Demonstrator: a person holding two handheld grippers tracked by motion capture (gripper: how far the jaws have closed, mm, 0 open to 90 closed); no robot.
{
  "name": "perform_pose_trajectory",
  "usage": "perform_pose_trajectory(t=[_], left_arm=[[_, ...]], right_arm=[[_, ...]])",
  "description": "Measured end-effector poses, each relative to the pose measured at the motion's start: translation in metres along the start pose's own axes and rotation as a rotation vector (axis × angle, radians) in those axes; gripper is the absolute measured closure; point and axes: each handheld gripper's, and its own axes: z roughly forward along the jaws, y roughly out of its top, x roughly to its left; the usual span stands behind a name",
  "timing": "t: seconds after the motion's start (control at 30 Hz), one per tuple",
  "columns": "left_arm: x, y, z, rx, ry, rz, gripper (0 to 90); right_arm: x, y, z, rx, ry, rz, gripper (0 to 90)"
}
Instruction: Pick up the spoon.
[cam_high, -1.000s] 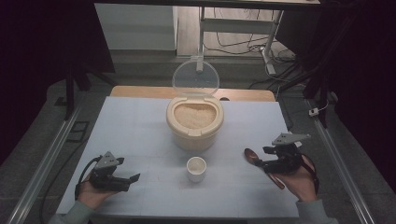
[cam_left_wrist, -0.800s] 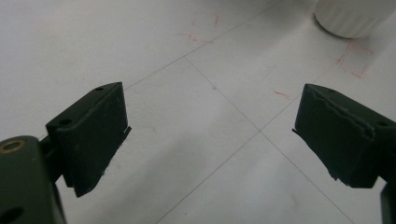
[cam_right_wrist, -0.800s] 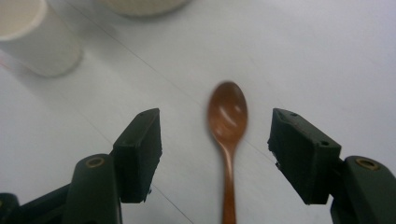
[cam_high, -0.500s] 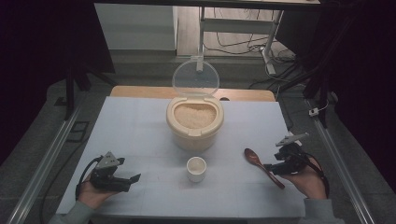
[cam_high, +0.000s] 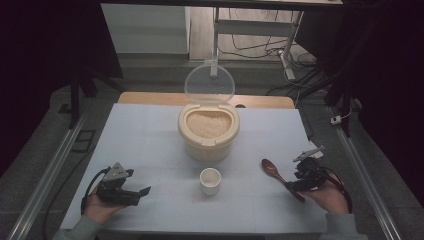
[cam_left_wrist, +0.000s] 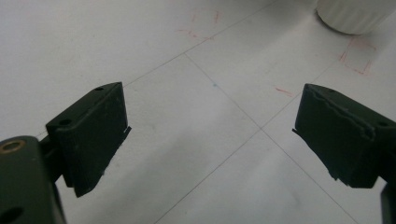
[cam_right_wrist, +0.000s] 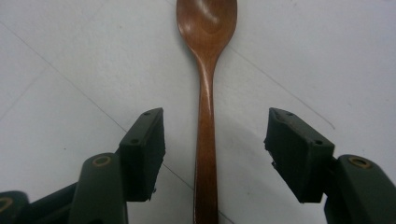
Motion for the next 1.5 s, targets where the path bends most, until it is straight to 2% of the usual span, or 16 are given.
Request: perform_pose_trajectory(t=[0.37,0.53,0.57,0.73,1.07,1.23,1.33,1.47,1.5], left_arm=[[0.001,-0.001,0.001,0.004,-0.002,-0.001,9.4],[0.001,-0.001,0.001,0.004,-0.002,-0.002,9.4],[0.001,-0.001,0.000,0.004,-0.003,-0.001,9.3],[0.001,-0.001,0.001,0.006,-0.003,0.000,9.3],[0.001,-0.001,0.001,0.009,-0.003,0.000,9.3],[0.001,-0.002,0.001,0.012,-0.005,0.002,9.3],[0.001,-0.002,0.001,0.012,-0.003,0.002,9.3],[0.002,-0.002,0.001,0.013,-0.003,0.001,9.3],[0.002,-0.002,0.001,0.013,-0.002,0.000,9.3]], right_arm=[[0.001,0.000,0.016,0.038,-0.002,-0.010,48.0],[0.002,0.002,0.020,0.047,-0.004,-0.029,55.6],[0.003,0.003,0.022,0.060,-0.006,-0.036,59.3],[0.004,0.004,0.026,0.083,-0.007,-0.055,66.7],[0.005,0.010,0.029,0.102,0.001,-0.077,78.6],[0.005,0.010,0.029,0.104,0.000,-0.078,80.6],[0.007,0.011,0.029,0.105,-0.010,-0.106,81.1],[0.008,0.010,0.028,0.086,-0.023,-0.108,81.2],[0.006,0.009,0.025,0.066,-0.022,-0.105,81.2]])
